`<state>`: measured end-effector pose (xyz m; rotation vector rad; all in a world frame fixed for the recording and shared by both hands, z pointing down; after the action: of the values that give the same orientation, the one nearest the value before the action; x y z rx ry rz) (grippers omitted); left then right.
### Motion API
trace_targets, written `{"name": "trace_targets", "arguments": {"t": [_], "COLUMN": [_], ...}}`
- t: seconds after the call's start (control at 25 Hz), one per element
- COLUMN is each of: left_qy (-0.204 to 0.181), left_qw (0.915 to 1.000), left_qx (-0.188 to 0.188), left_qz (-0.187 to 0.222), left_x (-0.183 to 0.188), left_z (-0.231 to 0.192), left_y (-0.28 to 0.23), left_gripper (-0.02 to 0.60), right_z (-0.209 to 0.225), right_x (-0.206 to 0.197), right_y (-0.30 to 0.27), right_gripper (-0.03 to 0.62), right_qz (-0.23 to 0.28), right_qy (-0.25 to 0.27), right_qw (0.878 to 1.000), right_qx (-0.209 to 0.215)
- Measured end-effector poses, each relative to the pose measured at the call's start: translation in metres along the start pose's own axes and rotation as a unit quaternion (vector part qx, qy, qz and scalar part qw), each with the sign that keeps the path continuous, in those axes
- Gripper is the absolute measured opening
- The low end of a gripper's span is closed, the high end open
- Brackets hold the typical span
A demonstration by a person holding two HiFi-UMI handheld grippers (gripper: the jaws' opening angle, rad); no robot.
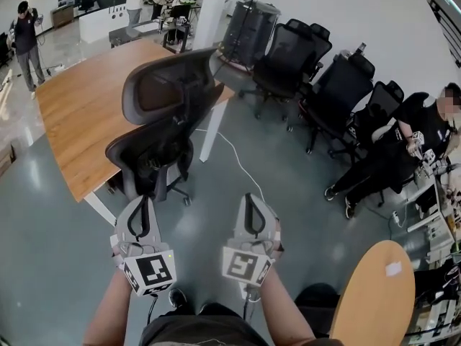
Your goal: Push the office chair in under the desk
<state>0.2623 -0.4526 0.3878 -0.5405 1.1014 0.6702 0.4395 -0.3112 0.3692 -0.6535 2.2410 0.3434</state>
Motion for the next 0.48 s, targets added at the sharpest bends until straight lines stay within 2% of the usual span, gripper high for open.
{"name": "trace_targets", "arguments": {"t": [0.16,0.32,0.48], "left_qy": [-0.002,0.008,0.013], "left_qw": [1.0000,1.0000,0.9999], "left_qx": [-0.008,-0.003,-0.008], "left_qz": [-0.002,-0.003,-0.006], "left_x": [0.004,0.009,0.014], "left_z": [0.014,0.023,0.040], "left_y": [0.015,0.035,0.060], "left_gripper": [0.017,0.017,0.017], "right_z": [0.003,0.003,0.005], "right_x": [-0.004,-0.002,-0.007], "right_y": [0.015,0.042,0.077], "right_gripper": [-0.009,-0.009,-0.009], "right_qz": [-0.002,0.007,0.004], "right_qy": [-0.050,-0.059,-0.061], "right_qw": [0.999,0.998,0.998], "right_qx": [0.010,0.031,0.033]}}
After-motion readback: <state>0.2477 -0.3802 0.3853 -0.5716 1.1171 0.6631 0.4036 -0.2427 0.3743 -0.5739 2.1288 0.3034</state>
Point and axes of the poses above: the fingertips, and each gripper's own axes: y backward along the fingers, z to its right, x out of its top, the point moved 6 cm from there along y, backward along the fingers, and after that the axes turned 2 degrees about y, right-handed, at the moved point
